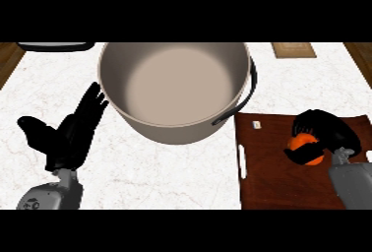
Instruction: Pick the squash from the tray and place it in the pot
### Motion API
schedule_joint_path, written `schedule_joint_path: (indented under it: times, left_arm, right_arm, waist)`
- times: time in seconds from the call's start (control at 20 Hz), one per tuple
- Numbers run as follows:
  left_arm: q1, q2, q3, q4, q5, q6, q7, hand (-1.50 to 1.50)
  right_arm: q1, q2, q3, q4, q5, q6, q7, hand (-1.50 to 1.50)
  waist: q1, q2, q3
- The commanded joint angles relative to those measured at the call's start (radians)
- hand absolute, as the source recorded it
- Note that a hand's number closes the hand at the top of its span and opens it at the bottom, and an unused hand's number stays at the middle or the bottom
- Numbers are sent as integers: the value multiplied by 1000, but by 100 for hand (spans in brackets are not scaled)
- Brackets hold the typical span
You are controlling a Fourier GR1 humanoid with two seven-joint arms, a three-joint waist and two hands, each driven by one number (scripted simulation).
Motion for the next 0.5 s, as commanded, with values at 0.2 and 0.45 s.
schedule_joint_path:
  times: [0.2, 0.45]
  left_arm:
    - [6, 2, -4, 12, -9, 0, 1, 0]
    - [-10, -4, -6, 13, -5, 0, 8, 0]
  right_arm:
    - [37, 375, 116, -92, 176, -246, 597, 150]
    - [0, 381, 318, -172, 322, -358, 934, 150]
  waist:
    - [-2, -13, -6]
    - [11, -18, -6]
